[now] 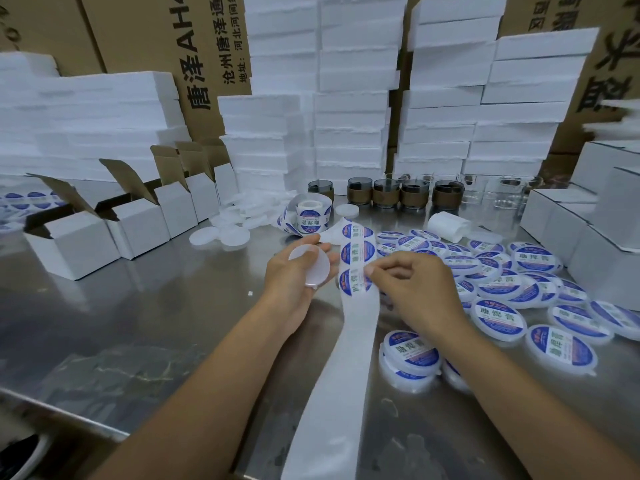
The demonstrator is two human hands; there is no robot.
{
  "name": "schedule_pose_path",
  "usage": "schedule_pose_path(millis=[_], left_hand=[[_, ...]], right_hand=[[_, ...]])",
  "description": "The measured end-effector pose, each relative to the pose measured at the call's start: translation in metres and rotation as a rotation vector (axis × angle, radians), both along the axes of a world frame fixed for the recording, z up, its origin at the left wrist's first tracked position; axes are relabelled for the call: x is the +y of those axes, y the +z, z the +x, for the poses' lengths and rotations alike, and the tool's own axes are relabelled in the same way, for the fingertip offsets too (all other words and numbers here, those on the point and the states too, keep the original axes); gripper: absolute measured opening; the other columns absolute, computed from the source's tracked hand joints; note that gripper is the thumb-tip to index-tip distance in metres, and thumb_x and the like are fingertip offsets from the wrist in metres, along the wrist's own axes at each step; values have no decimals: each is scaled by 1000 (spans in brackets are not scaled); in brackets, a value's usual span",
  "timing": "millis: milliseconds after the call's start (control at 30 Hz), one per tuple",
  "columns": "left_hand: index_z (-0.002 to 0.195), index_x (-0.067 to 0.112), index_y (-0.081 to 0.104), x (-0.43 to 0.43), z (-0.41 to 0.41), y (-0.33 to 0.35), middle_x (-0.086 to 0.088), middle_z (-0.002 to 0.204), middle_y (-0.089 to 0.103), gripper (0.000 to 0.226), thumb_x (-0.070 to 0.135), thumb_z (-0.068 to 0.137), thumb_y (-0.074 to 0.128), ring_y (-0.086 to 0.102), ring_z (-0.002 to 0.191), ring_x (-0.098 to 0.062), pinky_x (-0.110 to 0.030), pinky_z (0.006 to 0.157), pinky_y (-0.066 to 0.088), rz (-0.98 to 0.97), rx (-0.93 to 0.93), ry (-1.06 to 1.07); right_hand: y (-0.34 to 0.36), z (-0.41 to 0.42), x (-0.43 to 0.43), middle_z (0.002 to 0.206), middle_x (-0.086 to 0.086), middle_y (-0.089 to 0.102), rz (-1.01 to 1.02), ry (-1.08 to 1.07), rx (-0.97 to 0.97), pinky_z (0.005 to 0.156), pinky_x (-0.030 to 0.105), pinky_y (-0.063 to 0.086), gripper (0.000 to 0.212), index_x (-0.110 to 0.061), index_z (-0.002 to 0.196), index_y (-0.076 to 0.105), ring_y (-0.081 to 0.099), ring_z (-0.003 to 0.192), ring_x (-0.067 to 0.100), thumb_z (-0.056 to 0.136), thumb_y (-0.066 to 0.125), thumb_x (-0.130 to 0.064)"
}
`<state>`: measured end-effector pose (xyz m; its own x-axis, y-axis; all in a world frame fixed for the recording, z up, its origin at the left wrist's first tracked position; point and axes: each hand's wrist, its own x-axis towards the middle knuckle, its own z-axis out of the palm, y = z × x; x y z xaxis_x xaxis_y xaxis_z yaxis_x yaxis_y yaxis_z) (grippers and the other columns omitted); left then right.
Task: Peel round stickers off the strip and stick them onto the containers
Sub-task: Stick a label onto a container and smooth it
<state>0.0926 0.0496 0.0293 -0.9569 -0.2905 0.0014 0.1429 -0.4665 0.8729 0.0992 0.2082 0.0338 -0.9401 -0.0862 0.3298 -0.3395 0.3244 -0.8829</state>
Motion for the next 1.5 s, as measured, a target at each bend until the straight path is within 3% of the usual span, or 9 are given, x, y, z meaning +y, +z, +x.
schedule_pose_path(millis=[167, 300, 433, 500, 600, 1000, 1233, 1367, 1500], left_hand=[[92, 10, 65, 5, 1, -2, -10, 91, 69, 11, 7, 93, 54, 67, 76, -21, -28, 60, 57, -217, -41, -1], [97, 8, 68, 8, 3, -5, -15, 101, 71, 13, 15, 90, 61, 68, 87, -25, -37, 80, 57, -321, -53, -65], [88, 13, 69, 8, 5, -4, -14, 99, 71, 7, 14, 89, 62, 67, 83, -22, -38, 82, 55, -325, -48, -92], [90, 10, 68, 7, 5, -4, -17, 101, 70, 7, 13, 89, 61, 66, 85, -24, -40, 84, 54, -307, -40, -117], [103, 2, 66, 8, 7, -3, -22, 109, 67, 19, 15, 90, 60, 66, 92, -29, -43, 89, 53, -309, -30, -137], [114, -2, 62, 8, 12, -1, -25, 111, 66, 33, 22, 93, 53, 62, 103, -38, -49, 94, 50, -354, -16, -333], [99, 5, 69, 9, 7, -4, -21, 105, 69, 22, 22, 89, 60, 64, 101, -38, -48, 94, 50, -419, -5, -234], [84, 13, 70, 9, 4, -7, -10, 89, 70, 9, 20, 86, 66, 63, 83, -25, -35, 76, 53, -476, -6, -142], [83, 14, 70, 9, 1, -9, -12, 98, 70, 6, 19, 86, 67, 65, 93, -29, -38, 87, 52, -495, -33, -78]], right_hand=[[7, 0, 2, 69, -14, 71, -219, -7, -21, 49, 9, 46, 11, -27, 80, 68, 66, 66, 1, 78, 73, -17], [6, -1, 1, 71, -15, 71, -179, 20, -4, 63, 14, 51, 20, -32, 84, 64, 67, 73, 0, 78, 72, -14], [0, 0, 0, 89, -18, 59, 144, -102, 194, 67, 7, 42, 26, -32, 102, 61, 57, 85, -1, 80, 71, -21], [-2, 2, -1, 100, -8, 54, 389, -198, 399, 76, 19, 39, 33, -25, 113, 61, 49, 96, 8, 81, 70, -25], [-4, 2, -1, 99, 3, 56, 511, -214, 550, 77, 28, 36, 34, -17, 111, 66, 49, 96, 19, 78, 73, -24], [-4, -3, 3, 104, -2, 60, 531, -164, 452, 86, 23, 29, 29, -22, 110, 66, 46, 105, 14, 83, 67, -30], [-5, -3, 2, 94, -7, 62, 556, -201, 467, 79, 21, 23, 24, -25, 104, 66, 46, 95, 9, 82, 68, -32], [-5, -3, 2, 90, -7, 60, 566, -181, 452, 80, 23, 28, 18, -27, 100, 65, 45, 93, 10, 83, 67, -28], [-2, -2, 1, 86, -9, 53, 572, -102, 420, 80, 26, 34, 10, -27, 89, 67, 45, 92, 12, 82, 67, -20]])
